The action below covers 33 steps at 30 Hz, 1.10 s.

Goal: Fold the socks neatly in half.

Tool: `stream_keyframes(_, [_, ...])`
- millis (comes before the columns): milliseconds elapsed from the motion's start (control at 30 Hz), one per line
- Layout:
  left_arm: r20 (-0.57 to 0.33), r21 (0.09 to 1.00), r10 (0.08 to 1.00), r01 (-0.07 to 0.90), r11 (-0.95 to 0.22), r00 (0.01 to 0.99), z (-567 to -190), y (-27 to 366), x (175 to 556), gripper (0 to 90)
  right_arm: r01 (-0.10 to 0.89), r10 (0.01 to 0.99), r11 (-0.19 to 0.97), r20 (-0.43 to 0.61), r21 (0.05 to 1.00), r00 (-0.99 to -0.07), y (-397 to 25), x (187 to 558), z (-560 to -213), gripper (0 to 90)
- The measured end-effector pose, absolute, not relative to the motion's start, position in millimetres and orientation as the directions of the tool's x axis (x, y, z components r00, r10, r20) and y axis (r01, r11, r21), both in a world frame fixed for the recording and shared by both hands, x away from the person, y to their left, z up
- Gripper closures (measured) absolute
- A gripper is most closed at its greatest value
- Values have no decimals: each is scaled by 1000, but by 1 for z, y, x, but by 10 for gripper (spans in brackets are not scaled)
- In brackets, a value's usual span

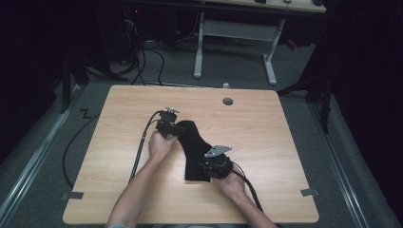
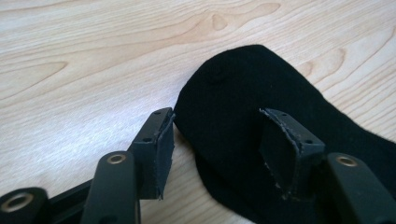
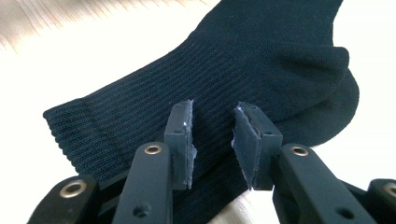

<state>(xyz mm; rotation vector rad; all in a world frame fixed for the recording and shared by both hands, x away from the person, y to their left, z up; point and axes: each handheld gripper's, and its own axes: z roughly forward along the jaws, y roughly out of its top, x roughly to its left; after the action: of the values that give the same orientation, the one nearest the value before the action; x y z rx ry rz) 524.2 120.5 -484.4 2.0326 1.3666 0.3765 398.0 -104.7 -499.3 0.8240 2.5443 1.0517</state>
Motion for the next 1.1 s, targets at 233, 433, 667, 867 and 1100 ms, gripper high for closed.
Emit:
stream_keyframes(233, [-56, 650, 890, 693, -312, 453, -485, 117, 524, 586, 406, 597, 575, -25, 711, -802, -105, 398, -499, 671])
stream_keyframes(433, [-101, 659, 866, 685, -310, 489, -486, 118, 525, 805, 403, 594, 573, -24, 714, -804, -105, 398, -500, 672])
stream_keyframes(667, [-156, 701, 836, 655, -282, 526, -479, 127, 522, 833, 408, 593, 573, -16, 711, -805, -105, 400, -499, 672])
stream_keyframes(867, [-150, 751, 805, 595, -285, 575, -462, 126, 513, 836, 415, 599, 562, -6, 716, -801, -105, 401, -500, 672])
stream_keyframes(1100, [-139, 781, 745, 535, -322, 652, -449, 122, 501, 836, 420, 604, 566, -10, 709, -797, -103, 403, -499, 674])
